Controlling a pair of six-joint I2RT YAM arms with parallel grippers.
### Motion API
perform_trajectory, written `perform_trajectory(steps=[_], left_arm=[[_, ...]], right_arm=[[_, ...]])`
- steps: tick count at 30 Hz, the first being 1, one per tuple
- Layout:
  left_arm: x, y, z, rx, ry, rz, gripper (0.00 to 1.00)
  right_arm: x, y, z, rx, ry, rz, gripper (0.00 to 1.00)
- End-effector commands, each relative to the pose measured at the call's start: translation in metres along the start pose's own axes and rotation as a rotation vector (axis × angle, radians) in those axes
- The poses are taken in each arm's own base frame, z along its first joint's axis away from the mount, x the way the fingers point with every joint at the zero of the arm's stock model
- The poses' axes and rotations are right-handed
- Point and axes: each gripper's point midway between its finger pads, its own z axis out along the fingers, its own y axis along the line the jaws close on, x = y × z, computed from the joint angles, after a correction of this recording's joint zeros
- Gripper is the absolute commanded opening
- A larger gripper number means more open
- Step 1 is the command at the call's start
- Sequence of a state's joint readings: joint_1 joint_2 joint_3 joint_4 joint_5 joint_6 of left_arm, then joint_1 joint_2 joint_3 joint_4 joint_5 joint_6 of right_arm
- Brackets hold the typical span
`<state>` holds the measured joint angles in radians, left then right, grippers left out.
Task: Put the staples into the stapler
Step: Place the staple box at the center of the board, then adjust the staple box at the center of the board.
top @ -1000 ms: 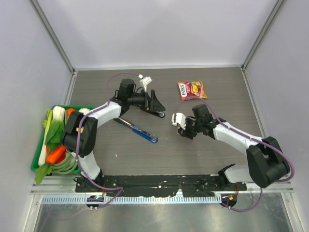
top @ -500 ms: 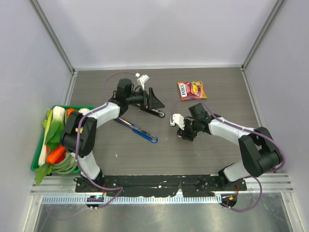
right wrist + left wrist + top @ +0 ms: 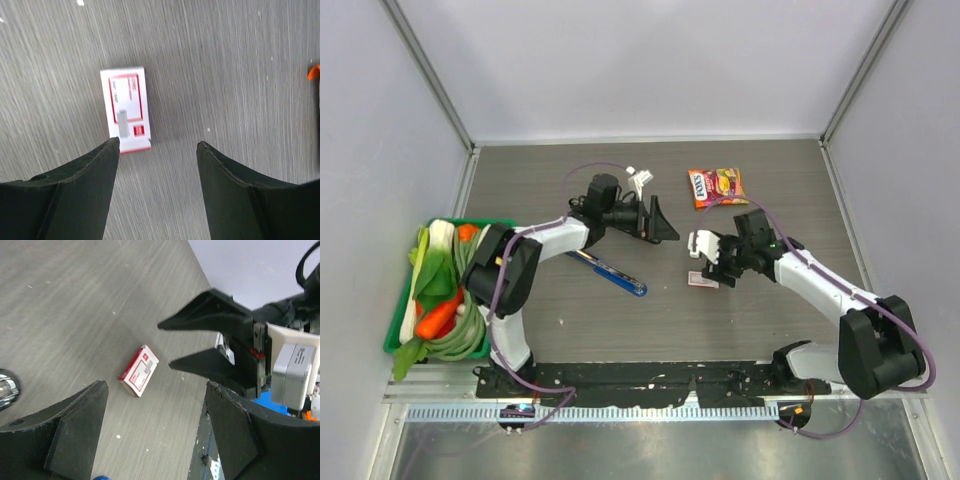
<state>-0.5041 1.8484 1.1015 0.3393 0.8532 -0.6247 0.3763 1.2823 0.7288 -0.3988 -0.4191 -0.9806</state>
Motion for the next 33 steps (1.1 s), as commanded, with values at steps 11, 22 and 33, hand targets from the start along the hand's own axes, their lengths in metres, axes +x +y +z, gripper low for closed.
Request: perform_trajectory(steps=[11,22,33], left_arm=[[0.031,-0.015,0.052,0.091,0.026,-0.126,0.82],[0.018,-0.019,0.033,0.124,-0.072,-0.132,0.82],[0.012,-0.012,0.025,0.128,-0.100,-0.147,0.82]], right_arm=[[0.048,0.018,-0.005,-0.257,0.027,-0.011,0.68],[0.041,0.017,0.009,-0.274,-0.035,0.046,0.67],[0.048,0.012,0.020,-0.256,0.011,0.086,0.67]])
